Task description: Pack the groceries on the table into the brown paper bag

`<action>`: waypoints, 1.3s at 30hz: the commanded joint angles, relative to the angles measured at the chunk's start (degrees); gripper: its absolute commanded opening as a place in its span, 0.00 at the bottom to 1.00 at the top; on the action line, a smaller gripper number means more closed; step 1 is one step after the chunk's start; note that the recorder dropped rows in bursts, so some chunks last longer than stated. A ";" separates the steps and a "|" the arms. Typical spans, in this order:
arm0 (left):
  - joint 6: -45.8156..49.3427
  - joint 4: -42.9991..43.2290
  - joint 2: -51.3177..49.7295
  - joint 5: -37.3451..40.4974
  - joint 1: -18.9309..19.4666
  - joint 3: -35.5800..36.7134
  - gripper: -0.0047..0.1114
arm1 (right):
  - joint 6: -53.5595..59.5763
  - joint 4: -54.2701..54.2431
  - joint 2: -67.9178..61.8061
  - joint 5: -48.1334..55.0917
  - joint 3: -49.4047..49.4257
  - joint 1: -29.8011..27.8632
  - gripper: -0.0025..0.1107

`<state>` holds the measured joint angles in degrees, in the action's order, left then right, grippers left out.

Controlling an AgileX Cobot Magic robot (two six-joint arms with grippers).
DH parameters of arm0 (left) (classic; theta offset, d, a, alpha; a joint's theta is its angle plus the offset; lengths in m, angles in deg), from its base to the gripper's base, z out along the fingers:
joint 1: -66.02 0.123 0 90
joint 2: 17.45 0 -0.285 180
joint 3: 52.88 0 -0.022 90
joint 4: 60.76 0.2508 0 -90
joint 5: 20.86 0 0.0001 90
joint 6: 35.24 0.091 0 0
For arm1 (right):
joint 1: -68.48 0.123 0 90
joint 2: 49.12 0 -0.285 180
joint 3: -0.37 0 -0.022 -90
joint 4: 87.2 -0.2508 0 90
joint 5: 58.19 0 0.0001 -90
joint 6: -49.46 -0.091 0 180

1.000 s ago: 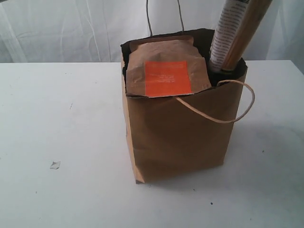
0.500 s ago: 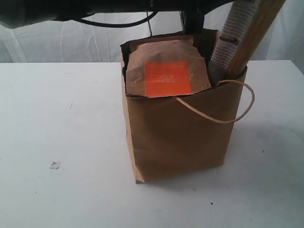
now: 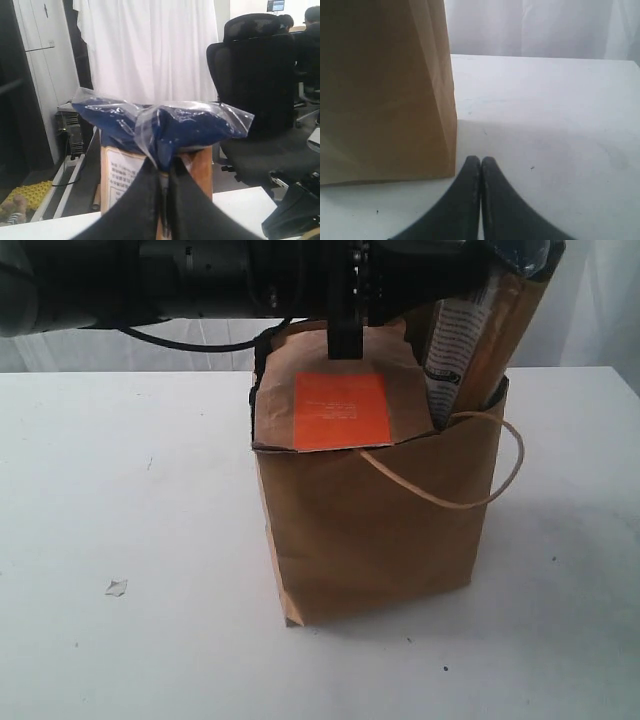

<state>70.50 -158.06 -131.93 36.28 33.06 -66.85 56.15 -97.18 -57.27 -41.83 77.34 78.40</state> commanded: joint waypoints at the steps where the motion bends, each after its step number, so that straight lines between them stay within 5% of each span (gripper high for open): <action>1: 0.94 -2.65 1.12 0.82 0.29 0.48 0.04 | -0.03 0.34 0.36 -0.54 0.25 -0.25 0.02; 20: 2.80 -2.65 -0.53 0.06 0.29 0.40 0.04 | -0.03 0.34 0.36 -0.54 0.25 -0.25 0.02; 29: 2.04 -2.65 0.01 -1.99 0.29 0.40 0.32 | -0.03 0.34 0.36 -0.54 0.25 -0.25 0.02; 39: 0.89 -2.65 0.11 -1.99 0.29 0.40 0.33 | -0.03 0.34 0.36 -0.54 0.25 -0.25 0.02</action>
<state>72.13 -159.31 -132.65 34.71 33.19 -66.65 56.15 -97.18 -57.27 -41.83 77.34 78.40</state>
